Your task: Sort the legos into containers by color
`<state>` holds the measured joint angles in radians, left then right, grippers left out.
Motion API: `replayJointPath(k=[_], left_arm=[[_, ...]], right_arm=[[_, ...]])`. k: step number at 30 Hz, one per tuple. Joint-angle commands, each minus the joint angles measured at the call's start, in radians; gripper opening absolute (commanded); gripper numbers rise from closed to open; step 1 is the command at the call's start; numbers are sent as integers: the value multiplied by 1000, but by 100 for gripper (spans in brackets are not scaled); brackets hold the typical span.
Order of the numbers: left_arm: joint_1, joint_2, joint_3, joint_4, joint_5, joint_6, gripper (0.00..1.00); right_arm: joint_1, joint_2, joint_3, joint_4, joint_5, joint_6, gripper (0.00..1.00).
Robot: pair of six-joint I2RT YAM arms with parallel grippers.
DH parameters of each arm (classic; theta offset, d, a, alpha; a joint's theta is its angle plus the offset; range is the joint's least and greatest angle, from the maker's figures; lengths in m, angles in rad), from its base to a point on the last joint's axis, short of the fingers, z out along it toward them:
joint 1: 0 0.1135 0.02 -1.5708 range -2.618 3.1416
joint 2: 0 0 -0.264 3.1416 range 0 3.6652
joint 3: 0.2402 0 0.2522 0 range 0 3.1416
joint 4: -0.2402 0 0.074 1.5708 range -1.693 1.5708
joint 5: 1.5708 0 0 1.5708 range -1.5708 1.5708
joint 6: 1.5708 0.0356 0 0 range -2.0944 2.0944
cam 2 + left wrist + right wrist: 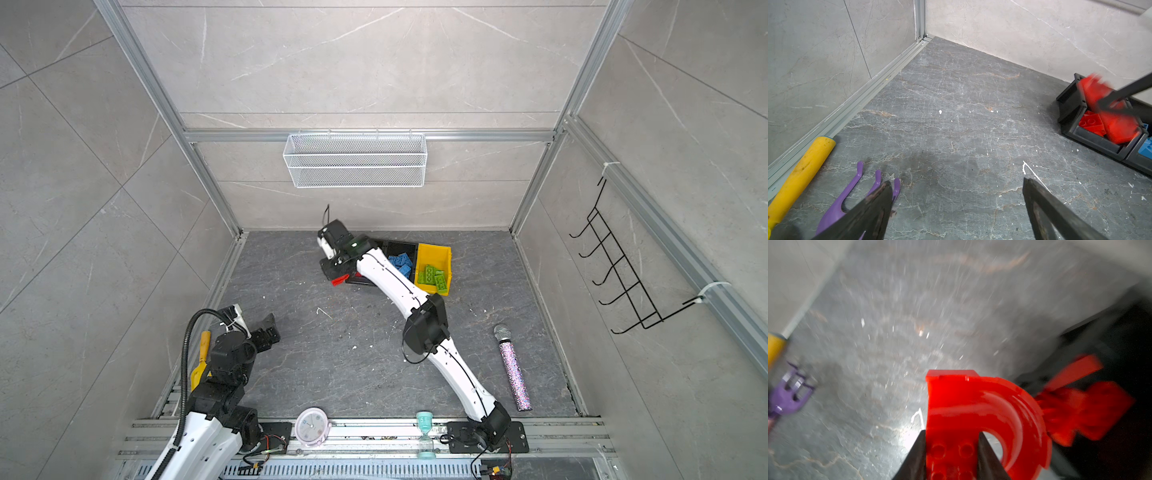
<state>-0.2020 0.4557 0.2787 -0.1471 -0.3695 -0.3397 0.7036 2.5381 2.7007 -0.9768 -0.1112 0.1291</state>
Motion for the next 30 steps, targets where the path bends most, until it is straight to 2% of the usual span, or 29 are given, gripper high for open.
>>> replayJointPath(k=[1,11,18,19,21,23,25,28,30], left_arm=[[7,-8,17,2,-34,23,99],[4,-29,19,-5,-46,36,99],[6,-27,11,1,-77,40,99],[6,-28,12,1,-81,41,99],[5,-27,10,4,-79,43,99],[5,-23,10,12,-75,50,99],[6,-11,8,33,-85,63,99],[7,38,5,104,-118,94,99],[7,93,16,167,-137,124,99]], right_arm=[[-55,-14,7,22,-67,-46,24],[-149,165,220,-76,-106,-67,23],[-178,188,242,-68,-105,-41,28],[-185,186,241,-69,-113,-42,35],[-187,179,244,-79,-113,-48,59],[-190,166,262,-102,-115,-51,73],[-189,154,308,-135,-132,-59,79],[-191,147,461,-219,-148,-70,80],[-199,68,434,-226,-166,-81,80]])
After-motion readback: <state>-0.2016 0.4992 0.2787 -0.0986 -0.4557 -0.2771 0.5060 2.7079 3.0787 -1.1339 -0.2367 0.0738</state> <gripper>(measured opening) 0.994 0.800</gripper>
